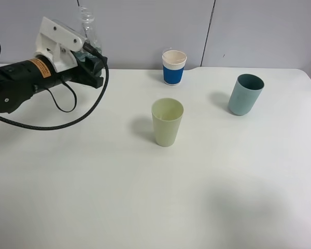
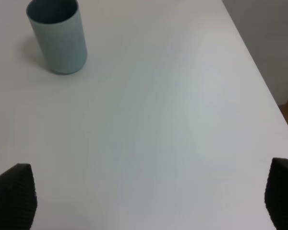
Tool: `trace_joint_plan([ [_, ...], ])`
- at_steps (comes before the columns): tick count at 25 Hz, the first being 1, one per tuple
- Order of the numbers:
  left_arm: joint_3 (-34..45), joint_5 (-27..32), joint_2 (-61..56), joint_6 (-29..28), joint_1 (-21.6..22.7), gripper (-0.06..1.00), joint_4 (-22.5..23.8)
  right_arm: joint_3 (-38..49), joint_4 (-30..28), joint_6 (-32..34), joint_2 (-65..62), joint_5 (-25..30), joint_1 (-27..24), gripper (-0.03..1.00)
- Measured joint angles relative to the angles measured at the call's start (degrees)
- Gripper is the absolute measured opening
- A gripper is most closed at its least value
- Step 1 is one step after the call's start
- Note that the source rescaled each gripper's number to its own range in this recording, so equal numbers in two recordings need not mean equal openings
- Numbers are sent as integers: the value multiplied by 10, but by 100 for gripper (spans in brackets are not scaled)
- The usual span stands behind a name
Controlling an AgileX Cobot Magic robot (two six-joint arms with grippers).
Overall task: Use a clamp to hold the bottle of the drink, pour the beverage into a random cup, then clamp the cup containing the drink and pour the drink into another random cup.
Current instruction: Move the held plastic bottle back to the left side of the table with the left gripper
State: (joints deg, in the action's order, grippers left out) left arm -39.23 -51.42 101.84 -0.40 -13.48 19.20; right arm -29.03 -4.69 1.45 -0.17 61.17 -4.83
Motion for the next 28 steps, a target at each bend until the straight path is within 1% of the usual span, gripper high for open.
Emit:
trace_joint_plan([
  [3, 22, -40, 0, -15, 33, 8, 12, 0, 0, 0, 0, 0, 0, 100],
  [6, 38, -73, 0, -18, 66, 8, 33, 0, 0, 0, 0, 0, 0, 100],
  [11, 41, -124, 14, -43, 118, 8, 75, 0, 0, 0, 0, 0, 0, 100],
  [14, 41, -155, 35, -48, 137, 8, 99, 0, 0, 0, 0, 0, 0, 100],
  [18, 41, -172, 66, -48, 148, 8, 105, 0, 0, 0, 0, 0, 0, 100],
  [28, 40, -176, 159, 0, 148, 8, 105, 0, 0, 0, 0, 0, 0, 100],
])
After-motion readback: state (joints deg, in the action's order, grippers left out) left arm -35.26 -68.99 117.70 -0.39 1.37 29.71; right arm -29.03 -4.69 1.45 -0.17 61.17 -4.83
